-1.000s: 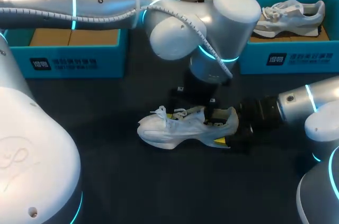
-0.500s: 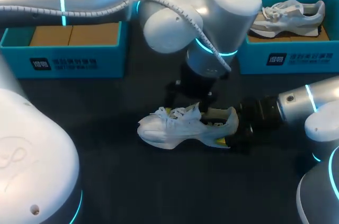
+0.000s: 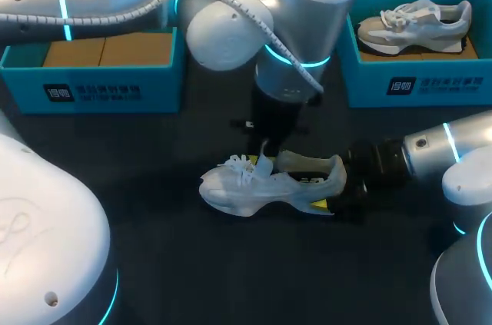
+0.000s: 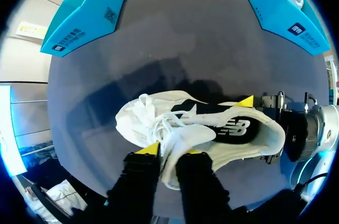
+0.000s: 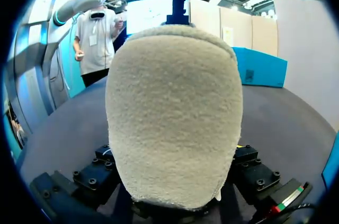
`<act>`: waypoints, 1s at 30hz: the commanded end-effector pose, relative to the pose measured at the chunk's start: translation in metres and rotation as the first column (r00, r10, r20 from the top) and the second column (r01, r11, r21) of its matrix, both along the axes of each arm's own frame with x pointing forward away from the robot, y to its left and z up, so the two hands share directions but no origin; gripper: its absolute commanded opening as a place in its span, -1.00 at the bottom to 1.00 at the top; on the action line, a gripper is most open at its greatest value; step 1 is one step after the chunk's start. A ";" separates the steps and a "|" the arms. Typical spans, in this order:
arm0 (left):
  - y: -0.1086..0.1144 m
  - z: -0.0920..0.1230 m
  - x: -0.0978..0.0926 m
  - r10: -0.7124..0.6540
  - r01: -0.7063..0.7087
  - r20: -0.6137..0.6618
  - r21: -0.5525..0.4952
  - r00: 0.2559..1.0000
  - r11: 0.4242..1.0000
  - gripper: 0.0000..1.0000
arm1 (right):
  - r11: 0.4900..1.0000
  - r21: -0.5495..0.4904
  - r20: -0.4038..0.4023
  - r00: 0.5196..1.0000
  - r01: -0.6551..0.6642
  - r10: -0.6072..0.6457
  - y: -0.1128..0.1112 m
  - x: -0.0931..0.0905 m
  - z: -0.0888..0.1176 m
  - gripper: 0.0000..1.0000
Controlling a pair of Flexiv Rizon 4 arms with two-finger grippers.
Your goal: Take the shoe out of the shoebox, open the shoe tongue, remove and reinsert the insole, then place the shoe into the shoebox
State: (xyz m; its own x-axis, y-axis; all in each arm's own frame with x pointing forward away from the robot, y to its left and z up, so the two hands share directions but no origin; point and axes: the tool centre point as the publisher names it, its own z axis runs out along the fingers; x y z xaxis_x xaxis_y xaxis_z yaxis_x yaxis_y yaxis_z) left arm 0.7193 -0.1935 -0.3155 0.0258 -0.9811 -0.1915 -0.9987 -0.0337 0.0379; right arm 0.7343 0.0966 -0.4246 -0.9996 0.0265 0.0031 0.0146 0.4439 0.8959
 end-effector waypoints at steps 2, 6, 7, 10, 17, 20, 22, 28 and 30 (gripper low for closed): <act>0.019 0.007 -0.003 0.023 -0.023 0.001 -0.048 1.000 0.999 -1.00 | 1.000 -0.003 0.000 1.000 0.001 -0.001 0.003 0.001 -0.005 -1.00; 0.030 0.011 -0.005 0.042 -0.042 0.001 -0.059 0.999 0.997 -1.00 | 1.000 -0.003 0.000 1.000 0.001 -0.001 0.003 0.001 -0.005 -1.00; 0.033 0.012 -0.005 0.049 -0.049 0.001 -0.063 0.999 0.997 -1.00 | 1.000 -0.003 0.000 1.000 0.001 -0.001 0.003 0.001 -0.005 -1.00; 0.040 0.012 -0.004 0.071 -0.070 0.006 -0.069 0.997 0.995 -1.00 | 1.000 -0.003 0.000 1.000 0.001 -0.001 0.003 0.001 -0.005 -1.00; 0.057 -0.012 0.000 0.111 -0.111 -0.010 -0.030 0.994 0.993 -1.00 | 1.000 -0.003 0.000 1.000 0.001 -0.001 0.003 0.001 -0.005 -1.00; 0.062 -0.023 0.001 0.127 -0.127 -0.001 -0.008 0.992 0.992 -1.00 | 1.000 -0.003 0.000 1.000 0.001 -0.001 0.003 0.001 -0.005 -1.00; 0.066 -0.030 0.003 0.146 -0.146 -0.020 0.002 0.989 0.989 -1.00 | 1.000 -0.003 0.000 1.000 0.001 -0.001 0.003 0.001 -0.005 -1.00; 0.075 -0.048 0.005 0.183 -0.182 -0.008 0.030 0.983 0.983 -1.00 | 1.000 -0.003 0.000 1.000 0.001 -0.001 0.003 0.001 -0.005 -1.00; 0.077 -0.053 0.005 0.188 -0.188 -0.008 0.032 0.982 0.982 -1.00 | 1.000 -0.003 0.000 1.000 0.001 -0.001 0.003 0.001 -0.005 -1.00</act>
State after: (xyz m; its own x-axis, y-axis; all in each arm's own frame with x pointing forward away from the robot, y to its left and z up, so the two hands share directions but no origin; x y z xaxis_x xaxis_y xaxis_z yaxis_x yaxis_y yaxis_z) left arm 0.7230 -0.1198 -0.3592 0.2050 -0.9527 -0.2244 -0.9747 -0.2196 0.0417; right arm 0.7345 0.0971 -0.4244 -0.9997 0.0259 0.0027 0.0139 0.4436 0.8961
